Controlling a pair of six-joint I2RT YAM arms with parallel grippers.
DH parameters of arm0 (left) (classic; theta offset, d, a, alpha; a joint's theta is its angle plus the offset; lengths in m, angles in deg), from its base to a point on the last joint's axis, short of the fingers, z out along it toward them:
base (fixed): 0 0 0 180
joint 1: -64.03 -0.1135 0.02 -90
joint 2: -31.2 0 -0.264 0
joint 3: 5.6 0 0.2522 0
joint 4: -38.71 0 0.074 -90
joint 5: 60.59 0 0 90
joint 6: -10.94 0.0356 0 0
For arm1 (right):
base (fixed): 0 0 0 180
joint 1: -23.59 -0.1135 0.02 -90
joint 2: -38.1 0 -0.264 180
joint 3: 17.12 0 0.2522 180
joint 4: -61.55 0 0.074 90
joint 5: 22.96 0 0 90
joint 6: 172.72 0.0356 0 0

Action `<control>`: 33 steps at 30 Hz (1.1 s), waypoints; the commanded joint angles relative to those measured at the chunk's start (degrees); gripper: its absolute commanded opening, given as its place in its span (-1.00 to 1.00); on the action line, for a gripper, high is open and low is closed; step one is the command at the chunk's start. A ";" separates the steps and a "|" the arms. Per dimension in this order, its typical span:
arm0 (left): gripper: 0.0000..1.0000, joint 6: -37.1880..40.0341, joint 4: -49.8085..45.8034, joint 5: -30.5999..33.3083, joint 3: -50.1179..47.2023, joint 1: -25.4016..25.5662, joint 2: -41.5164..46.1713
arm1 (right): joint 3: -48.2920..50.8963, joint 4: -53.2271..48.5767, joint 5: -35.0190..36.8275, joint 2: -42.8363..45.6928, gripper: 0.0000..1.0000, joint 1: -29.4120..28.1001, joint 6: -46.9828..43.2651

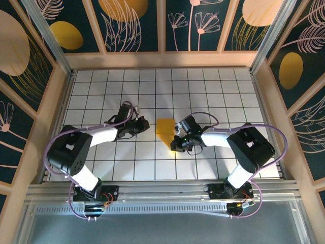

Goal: Fold a paper plane with a square sheet of paper (fold left side to right side)
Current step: Third fold the triangle at the center of the table.

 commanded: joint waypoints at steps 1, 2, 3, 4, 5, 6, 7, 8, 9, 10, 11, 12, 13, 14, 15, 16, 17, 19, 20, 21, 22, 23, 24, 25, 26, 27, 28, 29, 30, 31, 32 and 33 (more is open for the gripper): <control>-1.00 -1.55 4.42 -5.97 -2.47 2.79 -0.50 | 2.28 -8.75 8.07 -4.25 -1.00 -0.13 -0.94; -1.00 -2.09 5.44 -6.69 -2.24 3.92 -1.14 | 2.28 -8.84 8.16 -4.12 -1.00 -0.13 -0.93; -1.00 -2.56 6.33 -7.35 -1.77 5.25 -2.04 | 2.22 -8.93 8.27 -4.09 -1.00 -0.14 -0.85; -1.00 -2.76 6.97 -7.70 -1.16 6.56 -2.90 | 2.20 -9.01 8.36 -4.05 -1.00 -0.16 -0.82; -1.00 -3.00 7.54 -7.94 -0.26 7.64 -4.04 | 2.12 -9.09 8.38 -4.03 -1.00 -0.12 -0.91; -1.00 -3.26 8.00 -8.04 0.63 8.78 -5.09 | 2.05 -9.23 8.38 -4.09 -1.00 -0.10 -0.93; -1.00 -3.61 8.36 -7.96 1.12 9.32 -5.21 | 1.95 -9.35 8.45 -4.23 -1.00 -0.18 -1.02; -1.00 -4.00 8.69 -7.82 1.73 9.79 -7.45 | 1.85 -9.45 8.38 -4.27 -1.00 -0.21 -1.11; -1.00 -4.23 8.92 -7.71 2.15 9.99 -8.19 | 1.76 -9.46 8.38 -4.47 -1.00 -0.21 -1.11; -1.00 -4.36 8.77 -7.47 2.57 10.00 -8.76 | 1.76 -9.46 8.38 -4.50 -1.00 -0.22 -1.15; -1.00 -4.29 8.49 -7.34 2.91 10.11 -9.36 | 1.67 -9.46 8.29 -4.53 -1.00 -0.17 -1.13; -1.00 -4.18 7.90 -7.00 3.36 10.12 -9.95 | 1.65 -9.38 8.29 -4.59 -1.00 -0.26 -1.11; -1.00 -4.10 7.08 -6.69 3.64 10.08 -10.35 | 1.67 -9.30 8.29 -4.59 -1.00 -0.30 -1.11; -1.00 -3.87 6.11 -6.38 4.09 10.13 -10.94 | 1.67 -9.20 8.29 -4.54 -1.00 -0.31 -1.07; -1.00 -3.78 5.37 -6.52 4.51 10.04 -11.59 | 1.67 -9.19 8.20 -4.53 -1.00 -0.31 -1.10; -1.00 -3.79 4.77 -6.55 4.73 10.11 -12.19 | 1.55 -9.11 8.12 -4.62 -1.00 -0.30 -1.13; -1.00 -3.82 4.62 -6.55 4.81 10.12 -12.64 | 1.50 -9.11 8.07 -4.64 -1.00 -0.29 -1.19; -1.00 -4.13 4.30 -6.16 4.64 10.17 -13.11 | 1.34 -9.10 7.94 -4.63 -1.00 -0.30 -1.32; -1.00 -4.11 3.89 -5.80 4.58 10.08 -13.33 | 1.24 -9.10 7.87 -4.63 -1.00 -0.25 -1.29; -1.00 -4.18 3.54 -5.58 4.50 10.11 -13.55 | 1.15 -9.06 7.77 -4.51 -1.00 -0.29 -1.28; -1.00 -4.11 3.22 -5.27 4.44 10.13 -13.70 | 0.99 -9.02 7.60 -4.29 -1.00 -0.31 -1.35; -1.00 -4.21 2.93 -5.07 4.24 10.11 -13.86 | 0.76 -8.93 7.35 -4.06 -1.00 -0.30 -1.21; -1.00 -4.33 2.72 -4.86 4.14 10.15 -13.98 | 0.48 -8.80 7.12 -3.88 -1.00 -0.31 -1.20; -1.00 -4.39 2.47 -4.67 4.12 10.12 -14.15 | 0.08 -8.68 6.75 -3.64 -1.00 -0.31 -1.13; -1.00 -4.52 2.29 -4.53 3.92 10.15 -14.32 | -0.39 -8.43 6.06 -3.29 -1.00 -0.29 -1.07; -1.00 -4.73 2.22 -4.43 3.77 10.15 -14.45 | -0.92 -7.96 4.99 -2.85 -1.00 -0.31 -1.01; -1.00 -4.93 2.18 -4.30 3.64 10.17 -14.59 | -1.36 -7.23 4.05 -2.48 -1.00 -0.31 -0.70; -1.00 -5.06 2.22 -4.24 3.48 10.13 -14.62 | -1.87 -6.29 2.96 -1.81 -1.00 -0.30 -0.28; -1.00 -5.24 2.27 -4.18 3.28 10.17 -14.69 | -2.24 -5.35 2.02 -1.21 -1.00 -0.30 0.11; -1.00 -5.39 2.27 -4.09 3.16 10.06 -14.66 | -2.68 -4.76 1.44 -0.82 -1.00 -0.31 0.36; -1.00 -5.48 2.27 -3.92 3.03 10.17 -14.54 | -3.17 -4.32 0.90 -0.14 -1.00 -0.35 0.62; -1.00 -5.52 2.26 -3.83 2.90 10.11 -14.53 | -3.61 -3.97 0.55 0.25 -1.00 -0.39 0.80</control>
